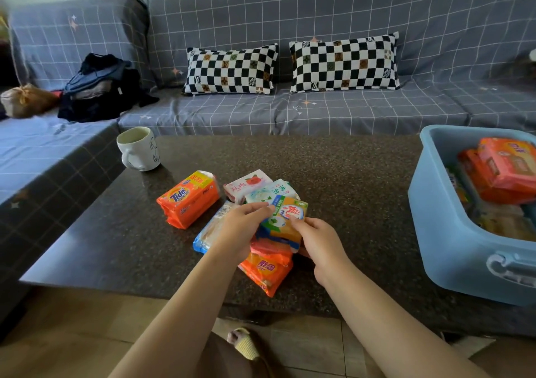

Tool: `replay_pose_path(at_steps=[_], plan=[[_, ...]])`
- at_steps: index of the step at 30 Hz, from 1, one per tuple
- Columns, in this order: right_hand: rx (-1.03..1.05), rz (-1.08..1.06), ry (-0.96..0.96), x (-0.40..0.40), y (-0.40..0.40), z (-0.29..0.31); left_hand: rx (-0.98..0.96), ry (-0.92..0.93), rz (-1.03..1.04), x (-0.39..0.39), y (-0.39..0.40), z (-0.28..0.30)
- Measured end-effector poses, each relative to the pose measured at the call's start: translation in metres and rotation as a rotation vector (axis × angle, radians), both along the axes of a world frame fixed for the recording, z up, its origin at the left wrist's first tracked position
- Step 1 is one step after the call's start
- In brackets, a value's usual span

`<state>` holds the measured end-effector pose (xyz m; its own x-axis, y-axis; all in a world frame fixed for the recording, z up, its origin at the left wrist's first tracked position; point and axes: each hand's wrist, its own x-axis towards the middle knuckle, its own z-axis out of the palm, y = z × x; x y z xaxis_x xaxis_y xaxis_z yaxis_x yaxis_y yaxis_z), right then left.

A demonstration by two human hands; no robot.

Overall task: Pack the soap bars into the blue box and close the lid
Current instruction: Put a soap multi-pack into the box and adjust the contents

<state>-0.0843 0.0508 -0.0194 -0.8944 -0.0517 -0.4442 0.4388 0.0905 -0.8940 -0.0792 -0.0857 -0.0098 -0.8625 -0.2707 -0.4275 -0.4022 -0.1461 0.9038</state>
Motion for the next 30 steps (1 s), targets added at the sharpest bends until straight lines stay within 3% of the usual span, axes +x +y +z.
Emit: replay_pose_path(at_steps=[8,15,25,30], plan=[[-0.121,-0.070,-0.110,0.003,-0.004,0.002,-0.168,-0.151,-0.073,0.004,0.009,0.009],[-0.169,-0.095,-0.009,0.008,0.025,0.028,-0.137,0.018,-0.114,0.013,0.036,0.036],[-0.003,-0.155,0.295,0.012,0.110,0.108,-0.025,0.290,-0.273,0.004,0.112,0.105],[0.075,-0.204,0.362,0.000,0.161,0.137,-0.018,0.337,-0.328,-0.011,0.163,0.128]])
